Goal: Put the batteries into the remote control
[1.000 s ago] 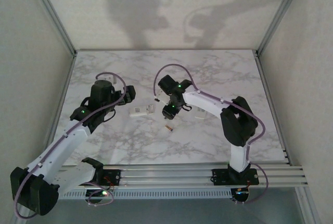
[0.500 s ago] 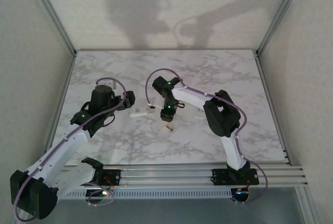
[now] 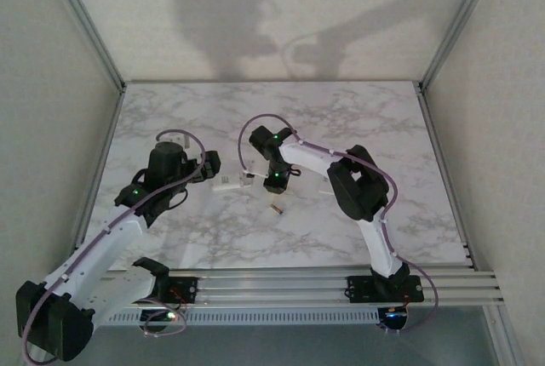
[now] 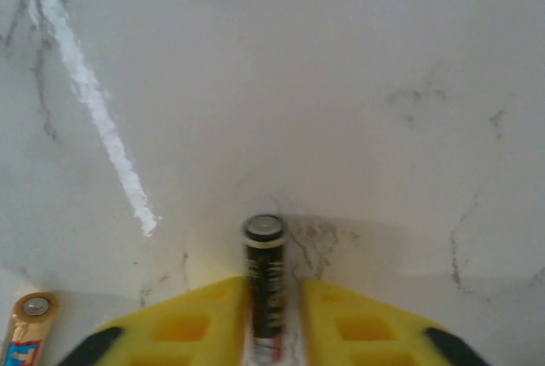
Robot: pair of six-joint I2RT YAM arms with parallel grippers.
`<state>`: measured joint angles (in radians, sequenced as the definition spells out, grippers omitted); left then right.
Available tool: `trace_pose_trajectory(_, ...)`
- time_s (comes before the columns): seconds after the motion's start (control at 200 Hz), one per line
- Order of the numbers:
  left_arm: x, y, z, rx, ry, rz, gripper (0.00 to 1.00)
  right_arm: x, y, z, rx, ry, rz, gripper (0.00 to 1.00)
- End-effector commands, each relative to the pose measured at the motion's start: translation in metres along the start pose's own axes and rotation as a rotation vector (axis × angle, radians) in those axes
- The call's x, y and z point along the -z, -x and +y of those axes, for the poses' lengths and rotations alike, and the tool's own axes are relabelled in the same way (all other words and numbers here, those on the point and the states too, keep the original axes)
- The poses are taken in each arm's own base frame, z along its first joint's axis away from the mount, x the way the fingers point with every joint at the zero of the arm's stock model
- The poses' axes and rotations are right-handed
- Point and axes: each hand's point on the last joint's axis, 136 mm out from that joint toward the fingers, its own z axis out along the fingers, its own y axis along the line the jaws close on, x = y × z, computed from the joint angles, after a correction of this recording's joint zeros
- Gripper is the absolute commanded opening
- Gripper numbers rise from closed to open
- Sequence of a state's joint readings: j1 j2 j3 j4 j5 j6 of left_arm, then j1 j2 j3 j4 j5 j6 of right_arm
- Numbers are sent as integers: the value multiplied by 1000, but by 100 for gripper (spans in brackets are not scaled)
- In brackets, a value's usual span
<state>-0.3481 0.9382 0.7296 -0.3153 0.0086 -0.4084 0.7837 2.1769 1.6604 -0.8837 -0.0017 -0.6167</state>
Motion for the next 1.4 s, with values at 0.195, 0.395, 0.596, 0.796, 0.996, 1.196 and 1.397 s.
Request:
trace_pose_trajectory(0.195, 0, -26, 4, 116, -49, 24, 99, 37, 29, 14, -162, 52, -221, 2)
trace_pose_trajectory(0.395, -20, -56, 14, 138, 10, 152, 99, 96, 86, 6, -715, 185, -549, 4)
trace_pose_trajectory(0.596, -43, -74, 22, 127, 63, 237, 98, 84, 102, -7, -1053, 275, -548, 5)
trace_pose_trajectory(0.796, -63, -82, 23, 116, 75, 271, 93, 61, 110, -5, -1056, 281, -450, 7)
trace_pose_trajectory(0.996, -81, -89, 28, 111, 111, 312, 77, 41, 109, -2, -1081, 297, -386, 8)
trace_pose_trajectory(1.196, -89, -94, 29, 101, 116, 331, 67, 25, 110, 8, -1091, 341, -347, 9)
trace_pose_trajectory(1.397, -91, -98, 34, 105, 132, 339, 67, 19, 108, 10, -1096, 340, -329, 12)
